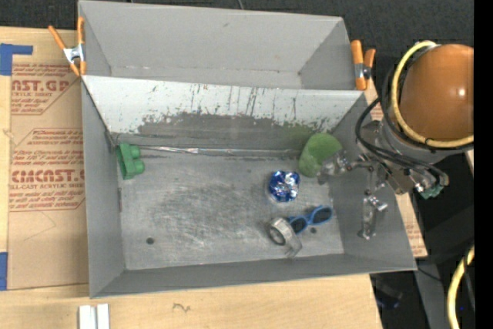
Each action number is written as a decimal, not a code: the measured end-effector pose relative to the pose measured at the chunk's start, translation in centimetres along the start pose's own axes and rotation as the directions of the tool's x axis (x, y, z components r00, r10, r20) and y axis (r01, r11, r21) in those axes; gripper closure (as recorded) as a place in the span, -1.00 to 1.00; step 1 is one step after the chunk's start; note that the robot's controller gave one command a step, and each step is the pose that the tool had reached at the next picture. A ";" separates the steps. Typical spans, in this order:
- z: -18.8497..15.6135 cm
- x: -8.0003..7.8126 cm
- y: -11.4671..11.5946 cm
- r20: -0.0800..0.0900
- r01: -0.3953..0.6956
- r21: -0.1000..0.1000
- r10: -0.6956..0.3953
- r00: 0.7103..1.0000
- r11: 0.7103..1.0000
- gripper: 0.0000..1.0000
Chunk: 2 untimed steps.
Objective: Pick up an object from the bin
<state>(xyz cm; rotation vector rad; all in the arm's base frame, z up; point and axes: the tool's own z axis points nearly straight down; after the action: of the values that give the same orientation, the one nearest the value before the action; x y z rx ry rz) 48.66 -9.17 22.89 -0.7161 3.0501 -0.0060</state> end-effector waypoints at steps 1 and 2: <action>16.1 -2.7 -0.9 0.000 0.292 -0.009 -0.292 0.956 0.956 -1.00; 15.8 -2.7 -1.0 0.001 0.292 -0.006 -0.292 0.957 0.957 1.00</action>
Offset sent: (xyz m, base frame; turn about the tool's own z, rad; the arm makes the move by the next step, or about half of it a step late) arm 0.0288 0.0012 -0.1589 -0.2977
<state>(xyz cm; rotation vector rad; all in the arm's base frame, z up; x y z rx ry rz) 51.71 -8.87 7.09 -1.1586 2.9129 0.0018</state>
